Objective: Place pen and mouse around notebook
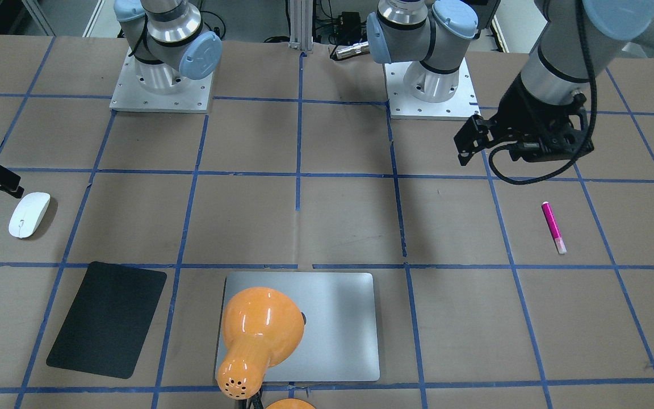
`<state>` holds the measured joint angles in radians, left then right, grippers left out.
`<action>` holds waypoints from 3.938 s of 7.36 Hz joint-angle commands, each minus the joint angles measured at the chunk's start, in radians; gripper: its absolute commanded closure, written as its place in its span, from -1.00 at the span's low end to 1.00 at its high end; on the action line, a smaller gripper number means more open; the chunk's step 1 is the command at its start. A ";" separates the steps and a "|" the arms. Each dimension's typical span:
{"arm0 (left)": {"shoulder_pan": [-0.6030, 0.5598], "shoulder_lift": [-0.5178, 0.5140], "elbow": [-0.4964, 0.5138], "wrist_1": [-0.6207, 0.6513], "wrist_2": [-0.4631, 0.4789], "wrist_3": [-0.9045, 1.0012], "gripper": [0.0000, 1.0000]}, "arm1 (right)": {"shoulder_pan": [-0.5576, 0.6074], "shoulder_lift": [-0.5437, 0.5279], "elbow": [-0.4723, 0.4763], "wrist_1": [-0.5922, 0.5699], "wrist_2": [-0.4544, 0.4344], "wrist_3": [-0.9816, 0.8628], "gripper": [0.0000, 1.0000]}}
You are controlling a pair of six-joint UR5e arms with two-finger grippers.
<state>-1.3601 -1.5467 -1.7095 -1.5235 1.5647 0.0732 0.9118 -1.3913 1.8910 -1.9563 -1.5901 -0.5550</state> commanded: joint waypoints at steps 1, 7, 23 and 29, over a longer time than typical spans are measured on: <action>0.175 -0.010 -0.103 0.168 0.034 0.321 -1.00 | -0.004 0.070 0.031 -0.137 0.016 0.009 -1.00; 0.490 -0.277 -0.435 0.809 0.029 0.612 -1.00 | -0.013 0.162 0.109 -0.320 -0.002 0.041 -1.00; 0.176 -0.207 -0.443 0.724 0.018 -0.164 1.00 | -0.019 0.150 0.126 -0.300 -0.057 0.032 0.26; -0.279 -0.254 -0.385 0.723 0.026 -1.052 1.00 | 0.172 0.174 -0.076 -0.227 0.002 0.155 0.22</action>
<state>-1.5378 -1.7781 -2.1163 -0.8017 1.5968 -0.7857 1.0111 -1.2555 1.8759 -2.2086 -1.5967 -0.4763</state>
